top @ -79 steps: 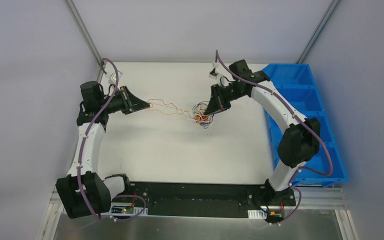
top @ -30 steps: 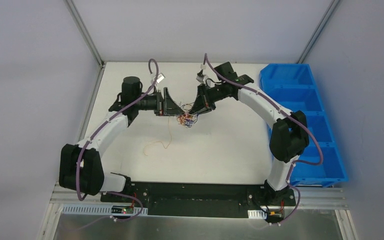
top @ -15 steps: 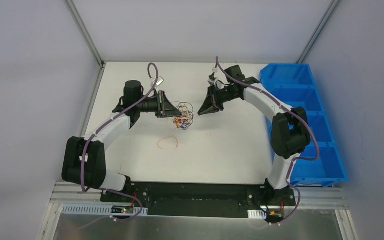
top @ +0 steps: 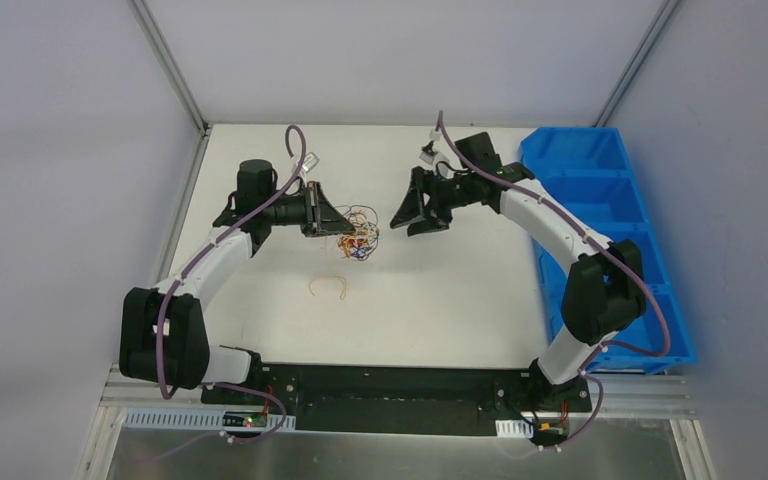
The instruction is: Untangle the cables
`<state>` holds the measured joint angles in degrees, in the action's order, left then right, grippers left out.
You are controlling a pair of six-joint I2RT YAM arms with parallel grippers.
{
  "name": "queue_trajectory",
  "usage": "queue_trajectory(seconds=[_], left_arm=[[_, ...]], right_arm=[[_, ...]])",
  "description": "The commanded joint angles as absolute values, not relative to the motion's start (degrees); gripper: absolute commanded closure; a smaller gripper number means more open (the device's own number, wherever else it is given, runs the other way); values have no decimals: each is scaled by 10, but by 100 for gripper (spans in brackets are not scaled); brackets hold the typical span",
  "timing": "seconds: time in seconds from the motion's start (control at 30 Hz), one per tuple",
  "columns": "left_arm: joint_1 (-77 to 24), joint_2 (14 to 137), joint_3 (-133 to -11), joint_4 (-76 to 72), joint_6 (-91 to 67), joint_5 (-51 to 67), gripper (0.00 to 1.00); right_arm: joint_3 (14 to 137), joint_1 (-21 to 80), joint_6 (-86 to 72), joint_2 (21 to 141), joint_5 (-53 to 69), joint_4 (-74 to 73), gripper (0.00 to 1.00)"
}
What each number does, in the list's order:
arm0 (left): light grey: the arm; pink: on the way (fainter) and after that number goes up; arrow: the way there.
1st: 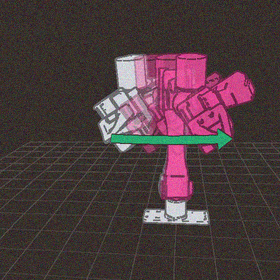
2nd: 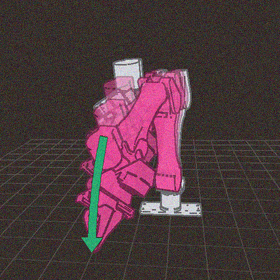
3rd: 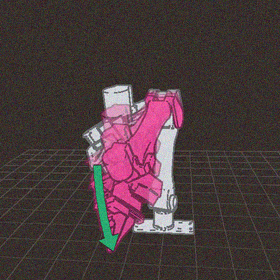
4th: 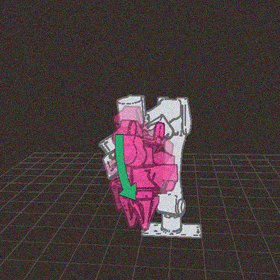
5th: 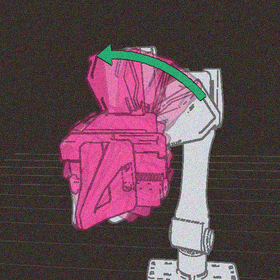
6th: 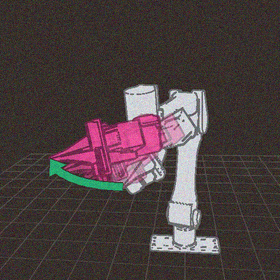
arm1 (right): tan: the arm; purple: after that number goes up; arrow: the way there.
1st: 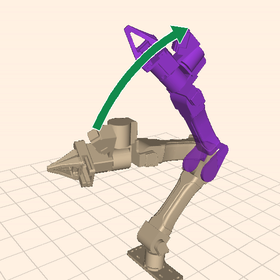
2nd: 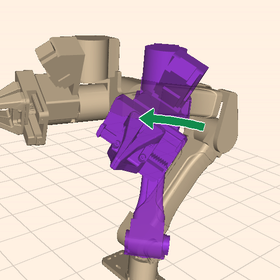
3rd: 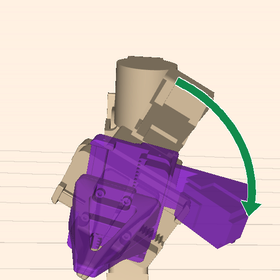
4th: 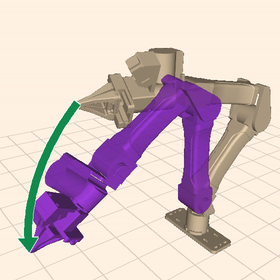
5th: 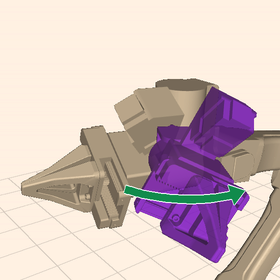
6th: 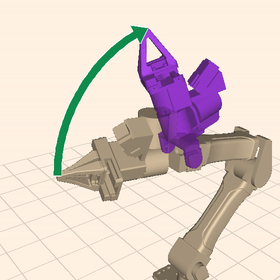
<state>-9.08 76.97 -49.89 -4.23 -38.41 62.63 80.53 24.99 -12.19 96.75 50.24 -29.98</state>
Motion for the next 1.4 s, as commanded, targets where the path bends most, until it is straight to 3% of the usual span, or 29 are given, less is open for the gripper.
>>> queue_trajectory(seconds=[0.0, 0.2, 0.3, 0.37, 0.4, 0.5, 0.6, 0.67, 0.7, 0.73, 0.83, 0.9, 1.13, 1.3, 1.37], left_arm=[[-101, 779, -513, -122, -448, 640, 99], [-111, 802, -508, -202, -536, 646, 100], [-111, 803, -497, -238, -571, 650, 100], [-110, 799, -490, -240, -579, 661, 100], [-109, 794, -487, -237, -580, 670, 100], [-100, 771, -479, -178, -553, 691, 100], [-68, 735, -495, -25, -446, 674, 99], [-54, 713, -498, 39, -393, 653, 99], [-51, 703, -492, 41, -390, 646, 98], [-51, 696, -482, 40, -392, 638, 99], [-57, 698, -459, -26, -448, 635, 100], [-59, 715, -453, -79, -496, 634, 100], [-68, 774, -430, -242, -629, 640, 100], [-72, 797, -413, -336, -706, 643, 100], [-72, 802, -410, -357, -726, 644, 100]], right_arm=[[816, 317, -131, 965, 458, -254, 29], [847, 348, -135, 1016, 389, -239, 45], [847, 352, -134, 1020, 321, -229, 67], [846, 350, -128, 1018, 251, -233, 93], [844, 347, -123, 1014, 220, -239, 100], [820, 324, -116, 997, 162, -243, 100], [790, 289, -105, 976, 146, -252, 100], [770, 264, -100, 961, 199, -252, 100], [761, 246, -103, 956, 298, -245, 100], [750, 238, -113, 950, 372, -232, 91], [719, 255, -156, 924, 459, -186, 45], [708, 288, -157, 900, 445, -162, 31], [754, 363, -161, 917, 377, -157, 31], [760, 375, -174, 954, 344, -115, 42], [757, 378, -174, 958, 307, -94, 52]])
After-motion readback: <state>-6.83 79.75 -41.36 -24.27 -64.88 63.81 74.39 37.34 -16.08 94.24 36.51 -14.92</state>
